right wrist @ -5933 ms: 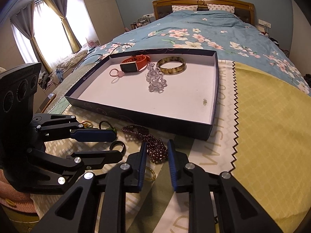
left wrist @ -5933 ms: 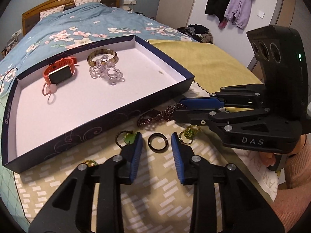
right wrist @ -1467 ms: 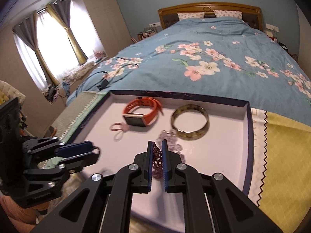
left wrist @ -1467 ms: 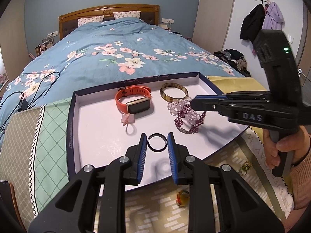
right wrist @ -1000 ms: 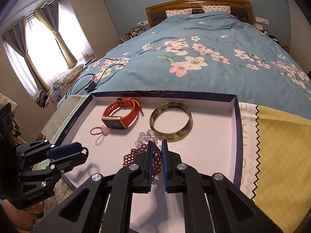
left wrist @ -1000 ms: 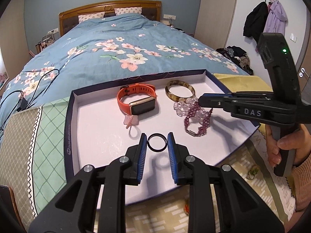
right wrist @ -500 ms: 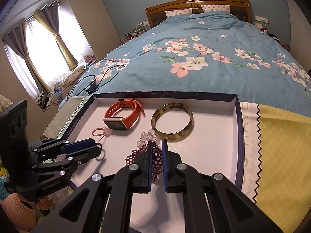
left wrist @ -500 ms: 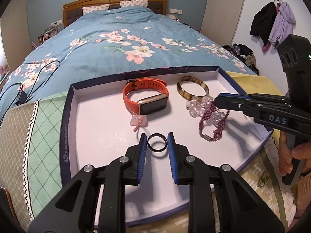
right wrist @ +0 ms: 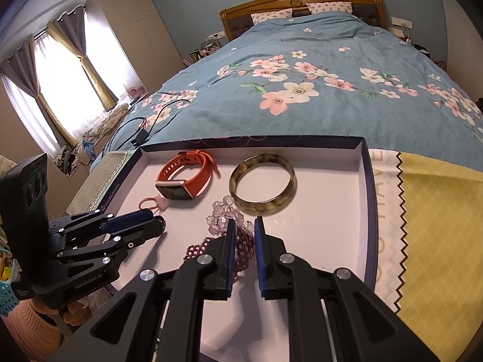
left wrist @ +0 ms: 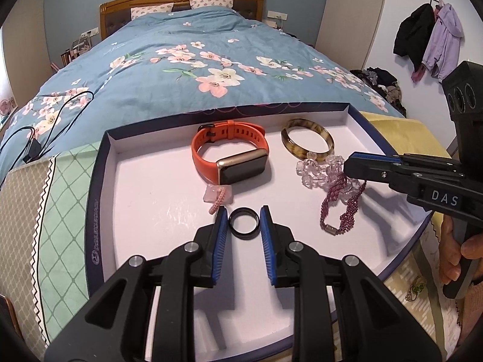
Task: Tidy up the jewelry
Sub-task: 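Lower the black ring with the left gripper while the right gripper lowers the necklace, then open both, then grasp the amber ring with the left gripper while the right gripper grasps the green-stone gold ring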
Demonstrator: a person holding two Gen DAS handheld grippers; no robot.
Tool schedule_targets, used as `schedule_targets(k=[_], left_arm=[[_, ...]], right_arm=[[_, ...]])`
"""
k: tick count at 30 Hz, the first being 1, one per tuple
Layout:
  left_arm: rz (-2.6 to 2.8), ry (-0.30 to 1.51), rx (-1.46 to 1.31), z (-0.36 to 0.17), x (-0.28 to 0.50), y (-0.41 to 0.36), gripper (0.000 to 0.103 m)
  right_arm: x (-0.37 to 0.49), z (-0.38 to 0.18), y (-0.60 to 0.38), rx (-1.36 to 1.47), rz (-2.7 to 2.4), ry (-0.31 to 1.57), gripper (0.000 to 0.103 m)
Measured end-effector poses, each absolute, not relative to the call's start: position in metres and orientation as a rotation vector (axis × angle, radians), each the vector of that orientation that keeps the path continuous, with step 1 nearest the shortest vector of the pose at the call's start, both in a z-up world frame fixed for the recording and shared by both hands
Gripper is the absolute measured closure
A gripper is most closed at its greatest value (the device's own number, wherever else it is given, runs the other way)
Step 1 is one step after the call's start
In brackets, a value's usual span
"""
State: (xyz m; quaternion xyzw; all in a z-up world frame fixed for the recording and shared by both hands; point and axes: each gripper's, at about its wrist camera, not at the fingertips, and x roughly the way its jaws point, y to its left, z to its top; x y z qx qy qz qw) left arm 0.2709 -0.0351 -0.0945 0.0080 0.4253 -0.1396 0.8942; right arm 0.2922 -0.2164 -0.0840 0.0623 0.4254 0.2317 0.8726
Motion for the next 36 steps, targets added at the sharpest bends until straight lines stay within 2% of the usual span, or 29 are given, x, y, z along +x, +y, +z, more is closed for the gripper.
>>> schedule_targets(k=[5, 8, 10, 19, 24, 27, 36], left_arm=[[-0.267, 0.862, 0.014, -0.091, 0.265, -0.033, 0.073], [-0.250, 0.821, 0.011, -0.081, 0.256, -0.029, 0.067], [-0.242, 0.783, 0.006, -0.069, 0.246, -0.023, 0.063], [-0.291, 0.666, -0.005, -0.036, 0.180, -0.001, 0.059], [-0.330, 0.678, 0.012, -0.042, 0.146, -0.001, 0.059], [-0.349, 0.700, 0.011, -0.052, 0.134, -0.006, 0.059], [-0.377, 0.741, 0.023, -0.071, 0.111, -0.013, 0.059]], right_arm=[[0.289, -0.080, -0.221, 0.139, 0.473, 0.880, 0.089], [0.283, -0.075, -0.225, 0.140, 0.458, 0.859, 0.079], [0.277, -0.070, -0.227, 0.133, 0.459, 0.843, 0.079], [0.214, -0.042, -0.225, 0.020, 0.555, 0.744, 0.075], [0.186, -0.048, -0.220, -0.022, 0.596, 0.764, 0.074], [0.176, -0.056, -0.223, -0.028, 0.589, 0.791, 0.067], [0.162, -0.072, -0.252, 0.049, 0.518, 0.829, 0.066]])
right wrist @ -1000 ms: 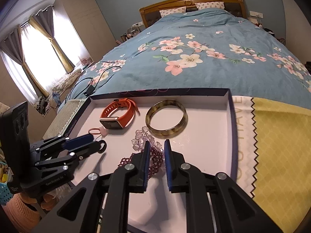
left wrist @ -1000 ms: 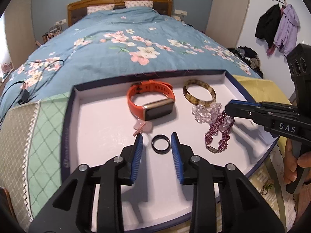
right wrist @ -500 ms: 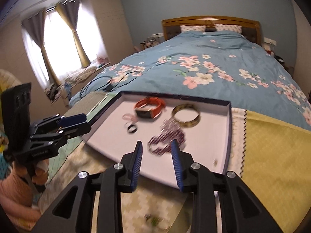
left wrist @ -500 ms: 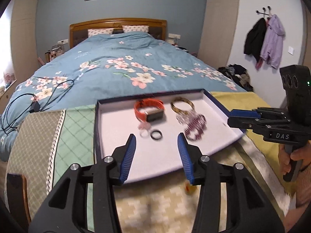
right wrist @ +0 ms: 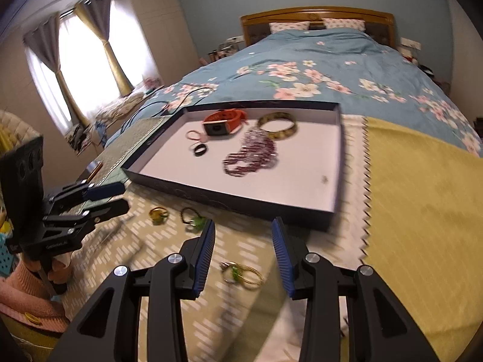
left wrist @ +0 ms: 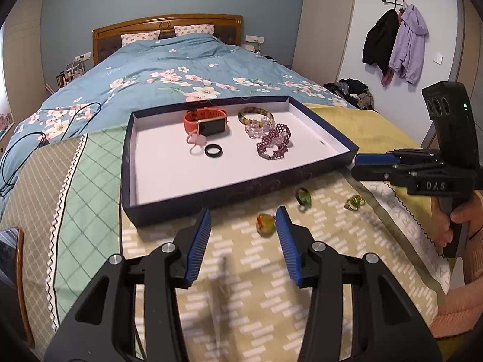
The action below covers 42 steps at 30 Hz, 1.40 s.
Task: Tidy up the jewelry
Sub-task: 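Grasp the amber ring with the left gripper while the right gripper grasps the green-stone gold ring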
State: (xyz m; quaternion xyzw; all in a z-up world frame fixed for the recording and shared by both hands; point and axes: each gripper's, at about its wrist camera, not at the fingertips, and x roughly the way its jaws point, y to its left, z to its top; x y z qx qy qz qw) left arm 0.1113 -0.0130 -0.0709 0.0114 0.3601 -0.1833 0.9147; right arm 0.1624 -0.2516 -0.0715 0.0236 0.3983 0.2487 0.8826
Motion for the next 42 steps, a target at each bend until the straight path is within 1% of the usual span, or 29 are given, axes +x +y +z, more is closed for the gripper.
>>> schedule_targets(k=[7, 19, 21, 22, 23, 25, 27, 29, 30, 32, 34, 37, 42], left_arm=[[-0.383, 0.759, 0.006, -0.073, 0.108, -0.007, 0.059], [-0.395, 0.813, 0.064, -0.081, 0.123, -0.027, 0.059], [-0.407, 0.822, 0.067, -0.083, 0.126, -0.030, 0.059], [-0.406, 0.827, 0.071, -0.084, 0.127, -0.031, 0.059], [-0.403, 0.834, 0.076, -0.085, 0.129, -0.033, 0.061], [-0.400, 0.859, 0.082, -0.089, 0.135, -0.036, 0.064], [-0.403, 0.881, 0.078, -0.093, 0.140, -0.038, 0.065], [-0.405, 0.894, 0.076, -0.095, 0.145, -0.040, 0.067], [-0.405, 0.896, 0.079, -0.096, 0.146, -0.040, 0.068], [-0.410, 0.899, 0.086, -0.096, 0.147, -0.042, 0.074], [-0.408, 0.904, 0.092, -0.098, 0.147, -0.044, 0.076], [-0.407, 0.904, 0.088, -0.098, 0.147, -0.043, 0.086], [-0.406, 0.899, 0.075, -0.098, 0.146, -0.042, 0.086]], right_arm=[[0.153, -0.079, -0.273, 0.074, 0.491, 0.852, 0.066], [0.144, -0.090, -0.246, -0.028, 0.544, 0.880, 0.068], [0.145, -0.091, -0.245, -0.029, 0.545, 0.886, 0.071], [0.145, -0.092, -0.244, -0.032, 0.542, 0.890, 0.076], [0.145, -0.093, -0.245, -0.033, 0.540, 0.892, 0.080], [0.146, -0.094, -0.245, -0.032, 0.542, 0.897, 0.085], [0.145, -0.094, -0.246, -0.034, 0.541, 0.895, 0.087], [0.144, -0.093, -0.245, -0.034, 0.545, 0.895, 0.098], [0.145, -0.094, -0.246, -0.035, 0.544, 0.895, 0.099], [0.144, -0.094, -0.246, -0.033, 0.546, 0.894, 0.100], [0.144, -0.092, -0.247, -0.027, 0.544, 0.885, 0.100], [0.144, -0.089, -0.251, -0.006, 0.544, 0.871, 0.100], [0.143, -0.083, -0.254, 0.012, 0.539, 0.850, 0.100]])
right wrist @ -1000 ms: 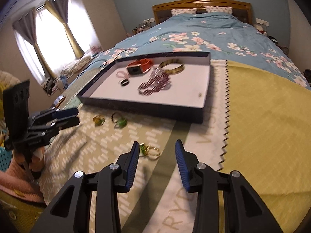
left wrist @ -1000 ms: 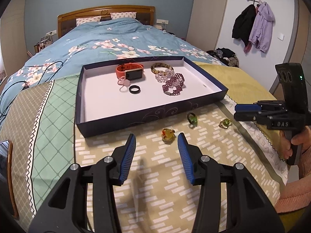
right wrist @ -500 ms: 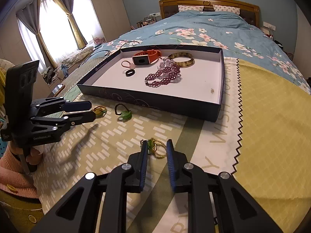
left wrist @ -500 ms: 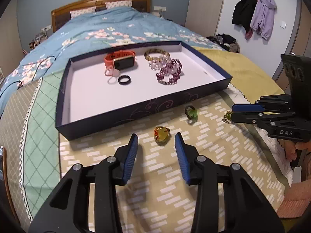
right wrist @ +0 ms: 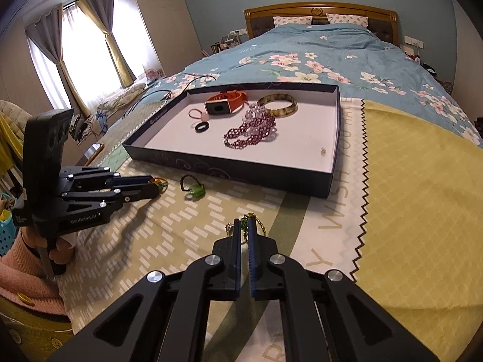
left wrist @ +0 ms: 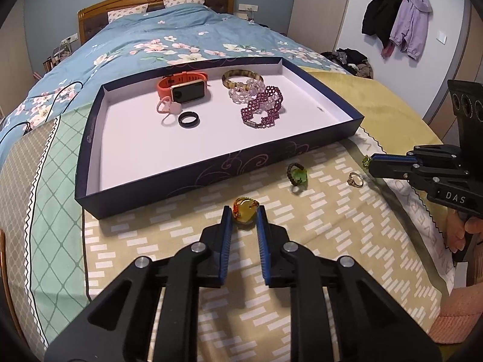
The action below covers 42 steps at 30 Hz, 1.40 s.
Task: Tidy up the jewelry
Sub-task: 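Grasp the amber ring with the left gripper while the right gripper grasps the green-stone gold ring, then carry the amber ring with the left gripper while the right gripper carries the green-stone ring into the lid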
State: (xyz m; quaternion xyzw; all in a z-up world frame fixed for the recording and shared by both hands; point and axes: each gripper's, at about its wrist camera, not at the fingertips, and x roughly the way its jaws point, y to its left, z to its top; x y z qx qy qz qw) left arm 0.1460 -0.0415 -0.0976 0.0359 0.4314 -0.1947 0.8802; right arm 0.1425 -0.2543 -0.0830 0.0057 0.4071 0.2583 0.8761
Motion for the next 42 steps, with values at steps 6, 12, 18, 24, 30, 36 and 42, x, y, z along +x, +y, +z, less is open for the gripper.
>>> schedule_targets(k=[6, 12, 18, 24, 30, 36, 42], left_arm=[[-0.407, 0.885, 0.061, -0.094, 0.140, -0.040, 0.086], [-0.413, 0.857, 0.041, -0.085, 0.133, -0.038, 0.086], [-0.417, 0.824, 0.024, -0.074, 0.127, -0.034, 0.086], [-0.423, 0.795, 0.019, -0.064, 0.123, -0.033, 0.086], [-0.422, 0.777, 0.018, -0.057, 0.120, -0.032, 0.086], [-0.415, 0.765, 0.008, -0.052, 0.120, -0.031, 0.086], [-0.410, 0.752, 0.003, -0.048, 0.122, -0.030, 0.086]], right_arm=[[0.143, -0.077, -0.254, 0.026, 0.542, 0.827, 0.100], [0.143, -0.072, -0.252, 0.035, 0.550, 0.801, 0.100], [0.144, -0.065, -0.251, 0.050, 0.557, 0.776, 0.100], [0.144, -0.060, -0.248, 0.049, 0.563, 0.761, 0.100], [0.147, -0.057, -0.244, 0.049, 0.568, 0.749, 0.100], [0.150, -0.056, -0.241, 0.047, 0.567, 0.743, 0.100], [0.153, -0.053, -0.239, 0.044, 0.571, 0.736, 0.100]])
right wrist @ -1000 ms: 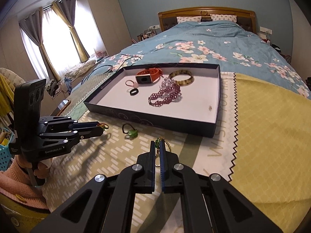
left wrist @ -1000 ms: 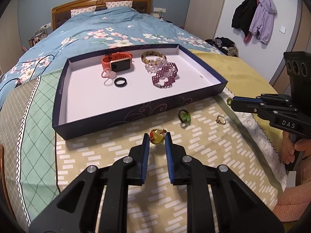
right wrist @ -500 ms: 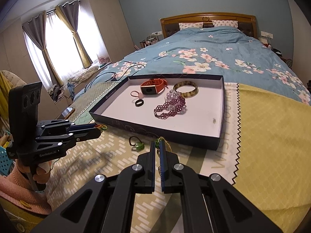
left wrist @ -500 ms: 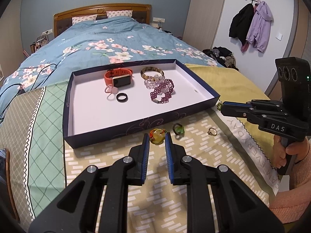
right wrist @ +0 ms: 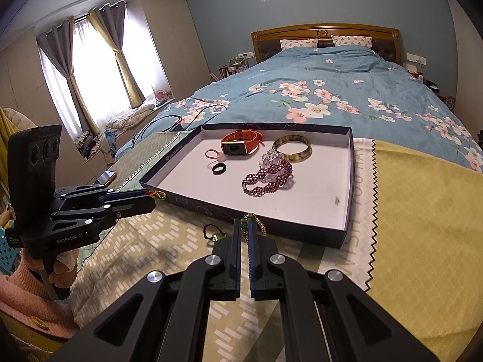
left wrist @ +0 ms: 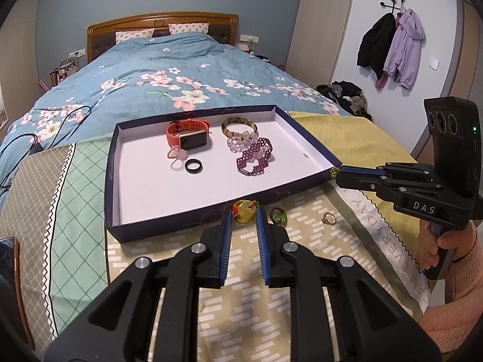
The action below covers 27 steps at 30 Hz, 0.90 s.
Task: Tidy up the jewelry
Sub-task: 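Carry the amber ring with the left gripper while the right gripper carries the green-stone ring into the lid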
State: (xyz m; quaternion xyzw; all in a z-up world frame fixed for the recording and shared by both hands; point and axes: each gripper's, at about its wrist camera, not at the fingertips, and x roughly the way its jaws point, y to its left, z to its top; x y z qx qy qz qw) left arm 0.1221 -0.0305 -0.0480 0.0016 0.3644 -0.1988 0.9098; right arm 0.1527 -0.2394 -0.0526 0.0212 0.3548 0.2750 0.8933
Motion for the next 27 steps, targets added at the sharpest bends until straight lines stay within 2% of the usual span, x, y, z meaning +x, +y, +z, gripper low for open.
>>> schedule_targets(k=[27], left_arm=[[-0.388, 0.717, 0.009, -0.037, 0.134, -0.032, 0.086]], right_arm=[[0.166, -0.045, -0.230, 0.039, 0.581, 0.720, 0.100]])
